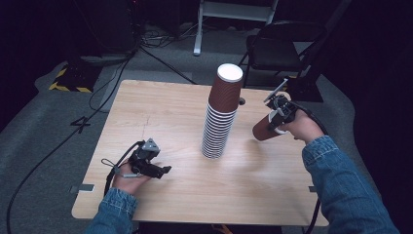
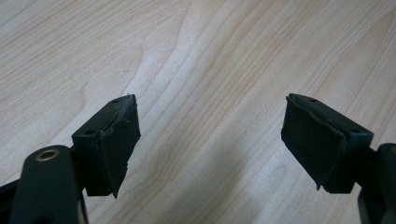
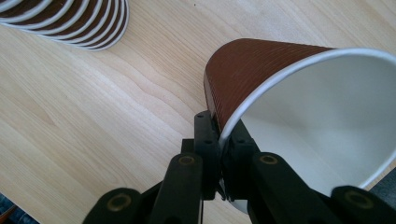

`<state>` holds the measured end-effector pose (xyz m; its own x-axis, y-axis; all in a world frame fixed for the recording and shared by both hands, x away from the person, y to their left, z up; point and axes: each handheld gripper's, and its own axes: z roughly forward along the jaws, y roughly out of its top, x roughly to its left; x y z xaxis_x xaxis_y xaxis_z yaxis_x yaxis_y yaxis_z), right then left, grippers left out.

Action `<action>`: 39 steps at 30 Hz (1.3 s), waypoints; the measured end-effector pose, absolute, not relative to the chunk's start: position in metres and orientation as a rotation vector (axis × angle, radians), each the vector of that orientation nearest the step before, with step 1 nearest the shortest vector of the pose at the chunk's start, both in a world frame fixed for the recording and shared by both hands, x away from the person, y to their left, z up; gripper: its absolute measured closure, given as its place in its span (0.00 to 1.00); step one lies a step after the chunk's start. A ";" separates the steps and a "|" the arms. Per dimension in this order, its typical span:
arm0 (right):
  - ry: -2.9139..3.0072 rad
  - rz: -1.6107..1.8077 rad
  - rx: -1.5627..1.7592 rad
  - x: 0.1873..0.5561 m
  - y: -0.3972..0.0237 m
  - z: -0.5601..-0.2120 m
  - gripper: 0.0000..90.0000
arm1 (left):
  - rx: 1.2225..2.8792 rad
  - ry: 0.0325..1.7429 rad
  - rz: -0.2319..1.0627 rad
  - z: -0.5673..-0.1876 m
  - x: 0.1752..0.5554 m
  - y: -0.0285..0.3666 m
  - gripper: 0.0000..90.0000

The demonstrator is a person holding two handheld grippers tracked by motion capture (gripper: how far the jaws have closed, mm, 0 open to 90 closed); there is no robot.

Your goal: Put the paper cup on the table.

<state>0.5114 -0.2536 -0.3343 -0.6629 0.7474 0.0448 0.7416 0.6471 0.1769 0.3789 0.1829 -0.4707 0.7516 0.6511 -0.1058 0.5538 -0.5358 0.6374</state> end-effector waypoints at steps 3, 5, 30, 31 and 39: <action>2.838 0.235 1.258 0.515 -0.248 -0.338 0.96 | 2.282 0.909 0.188 -0.471 0.377 0.185 0.22; 2.846 0.206 1.250 0.518 -0.246 -0.341 0.96 | 2.280 0.912 0.193 -0.472 0.377 0.186 0.22; 2.872 -0.047 1.223 0.539 -0.222 -0.364 0.92 | 2.290 0.947 0.203 -0.474 0.367 0.196 0.22; 2.874 -0.051 1.223 0.540 -0.221 -0.364 0.92 | 2.296 0.946 0.202 -0.474 0.367 0.197 0.22; 2.884 -0.048 1.225 0.540 -0.220 -0.370 0.79 | 2.289 0.952 0.203 -0.475 0.366 0.197 0.22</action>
